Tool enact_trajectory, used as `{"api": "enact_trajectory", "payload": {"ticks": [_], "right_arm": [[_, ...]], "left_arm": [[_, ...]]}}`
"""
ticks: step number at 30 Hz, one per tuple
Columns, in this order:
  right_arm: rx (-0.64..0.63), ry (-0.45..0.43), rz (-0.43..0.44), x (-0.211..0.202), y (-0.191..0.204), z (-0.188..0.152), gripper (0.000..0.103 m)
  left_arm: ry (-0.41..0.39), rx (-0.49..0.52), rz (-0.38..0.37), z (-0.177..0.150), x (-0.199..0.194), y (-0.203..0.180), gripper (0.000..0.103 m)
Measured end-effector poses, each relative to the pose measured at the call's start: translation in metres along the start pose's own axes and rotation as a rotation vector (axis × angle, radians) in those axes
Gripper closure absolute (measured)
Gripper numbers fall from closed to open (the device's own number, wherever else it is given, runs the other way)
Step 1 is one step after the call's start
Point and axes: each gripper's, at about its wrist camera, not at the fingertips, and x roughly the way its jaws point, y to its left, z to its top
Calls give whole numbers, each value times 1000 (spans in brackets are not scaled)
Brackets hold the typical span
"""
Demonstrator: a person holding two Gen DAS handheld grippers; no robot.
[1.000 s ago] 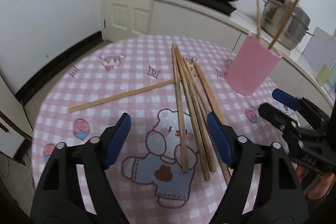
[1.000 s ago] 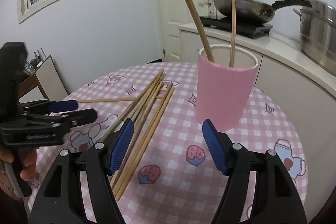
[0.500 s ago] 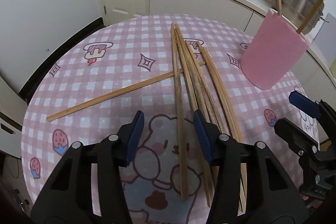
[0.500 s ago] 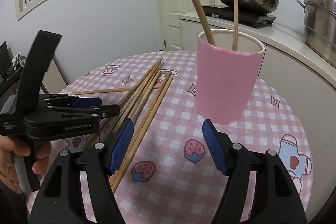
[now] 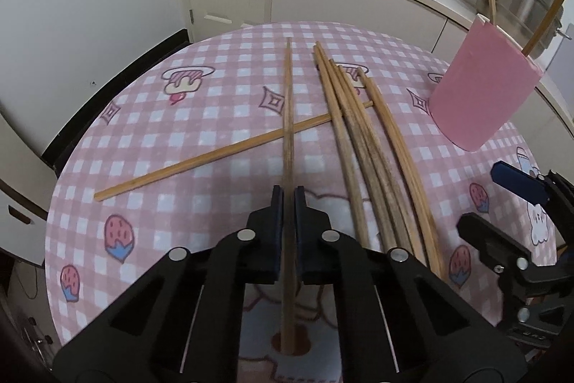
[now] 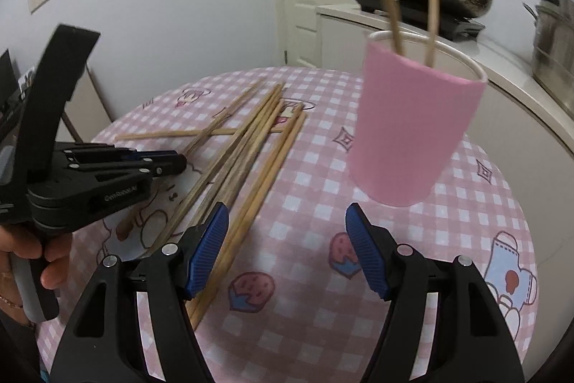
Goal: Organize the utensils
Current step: 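Grasp a chopstick with the left tool while the right tool grasps another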
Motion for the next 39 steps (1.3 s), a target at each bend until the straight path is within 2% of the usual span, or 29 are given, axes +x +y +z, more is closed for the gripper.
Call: {"api": "enact_trajectory", "payload": {"ticks": [2,4,8,12,17,27,39], "right_arm": [[-25,11,-3,4,6,1,49],[-40,25,-5,9,11,5,61],[-65,33,-36,20,17,15,72],[-62,49,-94,33,15,27,73],[-65,76,-175,47,9,35,73],[-75,111,-166,60,8,43,73],[-37,151,-137,78,8,56,73]], "left_arm": [[-3,-12,-2,-3,-4,3,97],[-6,-22,-3,-8,-8,7,97],[-13,-39,-4,-17,-17,10,97],[-26,-46,-12,-27,-26,14,97],[-37,-56,-48,-21,-31,19,96],[-24,-27,-57,-8,-17,20,96],[29,-29,-48,38,13,23,96]]}}
